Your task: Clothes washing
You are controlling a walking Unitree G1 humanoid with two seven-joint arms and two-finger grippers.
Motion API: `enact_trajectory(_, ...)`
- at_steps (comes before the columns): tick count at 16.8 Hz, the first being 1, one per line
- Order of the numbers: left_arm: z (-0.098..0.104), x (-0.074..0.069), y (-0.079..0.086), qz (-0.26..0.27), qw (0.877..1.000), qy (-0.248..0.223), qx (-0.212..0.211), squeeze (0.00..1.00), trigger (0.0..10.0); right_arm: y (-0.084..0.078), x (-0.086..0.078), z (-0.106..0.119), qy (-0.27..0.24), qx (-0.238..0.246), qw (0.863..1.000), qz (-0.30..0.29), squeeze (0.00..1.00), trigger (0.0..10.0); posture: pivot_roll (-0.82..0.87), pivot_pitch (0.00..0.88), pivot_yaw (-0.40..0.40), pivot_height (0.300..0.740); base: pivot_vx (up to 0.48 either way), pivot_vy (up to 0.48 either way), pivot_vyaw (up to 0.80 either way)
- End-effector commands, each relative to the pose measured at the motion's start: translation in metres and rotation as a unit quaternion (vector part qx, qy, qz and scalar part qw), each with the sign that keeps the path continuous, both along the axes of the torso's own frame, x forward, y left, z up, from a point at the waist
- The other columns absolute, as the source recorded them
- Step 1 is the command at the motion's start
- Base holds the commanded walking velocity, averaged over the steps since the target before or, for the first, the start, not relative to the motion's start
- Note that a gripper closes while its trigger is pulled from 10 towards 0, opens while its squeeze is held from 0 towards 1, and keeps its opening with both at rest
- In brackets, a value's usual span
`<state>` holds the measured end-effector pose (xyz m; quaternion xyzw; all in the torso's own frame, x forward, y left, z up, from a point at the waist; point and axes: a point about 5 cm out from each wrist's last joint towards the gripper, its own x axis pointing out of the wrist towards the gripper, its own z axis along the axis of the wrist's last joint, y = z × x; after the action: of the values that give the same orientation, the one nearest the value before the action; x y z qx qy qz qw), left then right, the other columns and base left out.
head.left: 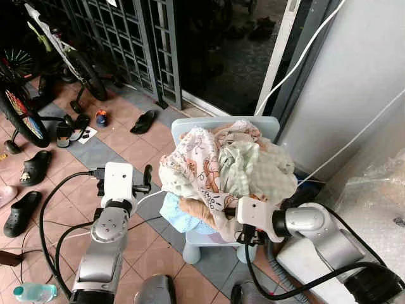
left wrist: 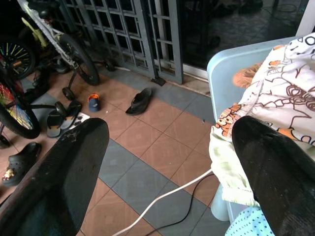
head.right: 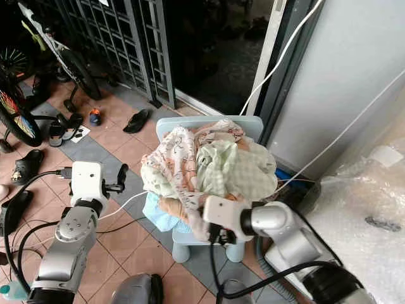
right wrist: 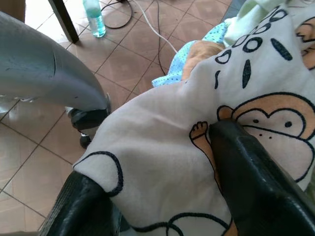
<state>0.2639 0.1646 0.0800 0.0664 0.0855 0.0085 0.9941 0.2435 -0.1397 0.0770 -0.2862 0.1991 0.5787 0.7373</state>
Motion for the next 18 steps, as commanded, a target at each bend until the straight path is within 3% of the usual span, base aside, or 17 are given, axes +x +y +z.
enact_trajectory(1,-0.004,-0.002,0.001,-0.003,1.000,0.011,0.002,0.00,10.0,-0.003,-0.003,0.004,0.012,0.007,1.000,0.012,0.00,10.0,0.00,0.074,0.058,0.740,0.000,0.000,0.00)
enact_trajectory(2,-0.005,-0.003,0.000,-0.006,1.000,0.015,0.002,0.00,10.0,-0.008,-0.006,0.007,0.028,0.008,0.999,0.020,0.00,10.0,-0.01,0.079,0.058,0.740,0.000,0.000,0.00)
enact_trajectory(4,-0.005,-0.004,0.000,-0.007,1.000,0.017,0.000,0.00,10.0,-0.001,0.003,0.019,0.015,0.052,0.999,-0.001,0.00,10.0,-0.01,0.083,0.058,0.740,0.000,0.000,0.00)
enact_trajectory(8,-0.006,-0.005,-0.001,-0.007,1.000,0.021,-0.002,0.00,10.0,0.025,0.015,0.047,0.003,0.182,0.983,-0.035,0.00,10.0,0.00,0.087,0.056,0.740,0.000,0.000,0.00)
enact_trajectory(10,-0.006,-0.005,-0.001,-0.007,1.000,0.023,-0.004,0.00,10.0,0.033,0.030,0.046,-0.067,0.168,0.980,-0.084,0.00,10.0,0.00,0.088,0.056,0.740,0.000,0.000,0.00)
enact_trajectory(13,-0.007,-0.005,-0.001,-0.008,1.000,0.025,-0.006,0.00,10.0,0.045,0.042,0.042,-0.106,0.158,0.969,-0.159,0.00,10.0,0.00,0.086,0.053,0.740,0.000,0.000,0.00)
enact_trajectory(16,-0.007,-0.004,-0.002,-0.007,1.000,0.027,-0.008,0.00,10.0,0.056,0.036,0.026,-0.102,0.120,0.977,-0.145,0.00,10.0,0.00,0.085,0.052,0.740,0.000,0.000,0.00)
enact_trajectory(17,-0.008,-0.004,-0.002,-0.007,1.000,0.028,-0.009,0.00,10.0,0.058,0.036,0.023,-0.098,0.118,0.977,-0.149,0.00,0.0,-0.01,0.084,0.051,0.740,0.000,0.000,0.00)
enact_trajectory(18,-0.008,-0.003,-0.002,-0.007,1.000,0.028,-0.010,0.00,10.0,0.058,0.035,0.021,-0.098,0.114,0.977,-0.150,0.00,0.0,-0.01,0.084,0.051,0.740,0.000,0.000,0.00)
